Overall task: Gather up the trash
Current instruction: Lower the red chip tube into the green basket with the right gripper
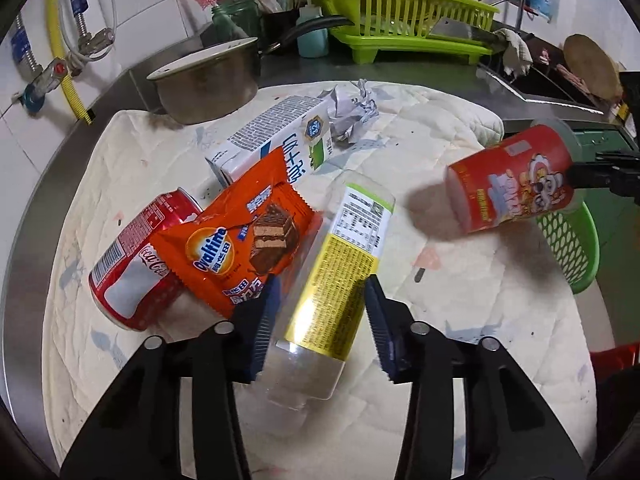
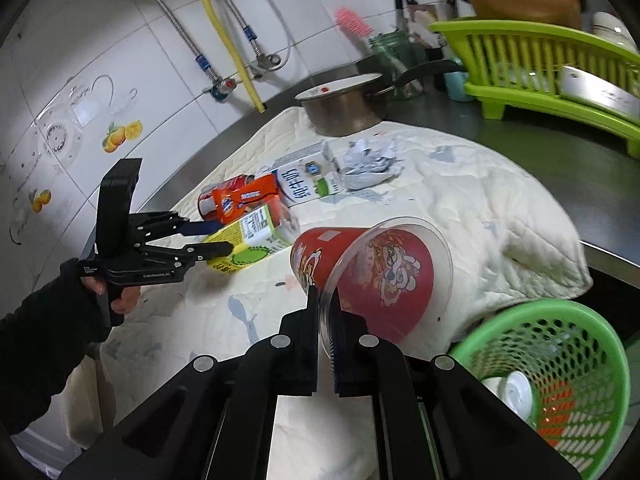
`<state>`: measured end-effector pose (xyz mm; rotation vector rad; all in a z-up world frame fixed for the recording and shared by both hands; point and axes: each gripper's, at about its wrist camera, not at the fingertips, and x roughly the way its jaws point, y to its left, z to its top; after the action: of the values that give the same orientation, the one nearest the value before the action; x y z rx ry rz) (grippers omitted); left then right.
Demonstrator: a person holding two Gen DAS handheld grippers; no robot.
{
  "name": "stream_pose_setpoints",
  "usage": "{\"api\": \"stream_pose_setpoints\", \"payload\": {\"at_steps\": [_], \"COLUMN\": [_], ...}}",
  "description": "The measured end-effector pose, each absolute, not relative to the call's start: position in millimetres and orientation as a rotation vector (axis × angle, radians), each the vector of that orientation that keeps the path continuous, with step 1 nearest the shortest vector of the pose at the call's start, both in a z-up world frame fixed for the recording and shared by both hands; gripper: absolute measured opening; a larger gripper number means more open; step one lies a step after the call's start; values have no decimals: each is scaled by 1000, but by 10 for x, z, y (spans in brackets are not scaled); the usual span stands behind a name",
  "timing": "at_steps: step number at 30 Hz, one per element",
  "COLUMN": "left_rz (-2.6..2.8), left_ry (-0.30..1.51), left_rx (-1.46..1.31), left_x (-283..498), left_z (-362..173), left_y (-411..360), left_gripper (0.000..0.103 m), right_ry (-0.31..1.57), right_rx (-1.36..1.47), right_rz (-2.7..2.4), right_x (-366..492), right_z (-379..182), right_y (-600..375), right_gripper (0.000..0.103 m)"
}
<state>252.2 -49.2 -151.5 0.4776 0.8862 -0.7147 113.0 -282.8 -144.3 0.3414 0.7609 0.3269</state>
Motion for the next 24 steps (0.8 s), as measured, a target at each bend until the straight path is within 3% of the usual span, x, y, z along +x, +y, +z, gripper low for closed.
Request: {"api": "stream_pose_setpoints", "payload": {"at_steps": [2,9,15,17,19,24], "left_rz": [-714,-735,-730,-761,-757,-761], "left_ry": [889,891,910,933,937,929], "left_rx": [491,600,607,541,522,543], "left_x": [2523,2516,2530,2563,2574,2526], "left_z": [-1515,-1619,-1721,-1679,-1651,-1653], "left_y": [-516,-678,-730,-688,-668,-646], "left_gripper": [43,61,63,69,82,82], "right_ry": [755,739,784,815,846,906], "right_rx": [352,375,385,388,390,373], "right_rz": [304,194,79,52,33,-12], "right_x": [1021,615,360,308,263,203], "right_z": [-1413,-1314,-1442,-1529,-1623,-1856], "right_y": [-2925,-3256,-3570,-3642,-3689,-3762], "right_gripper": [5,5,5,5,5,5]}}
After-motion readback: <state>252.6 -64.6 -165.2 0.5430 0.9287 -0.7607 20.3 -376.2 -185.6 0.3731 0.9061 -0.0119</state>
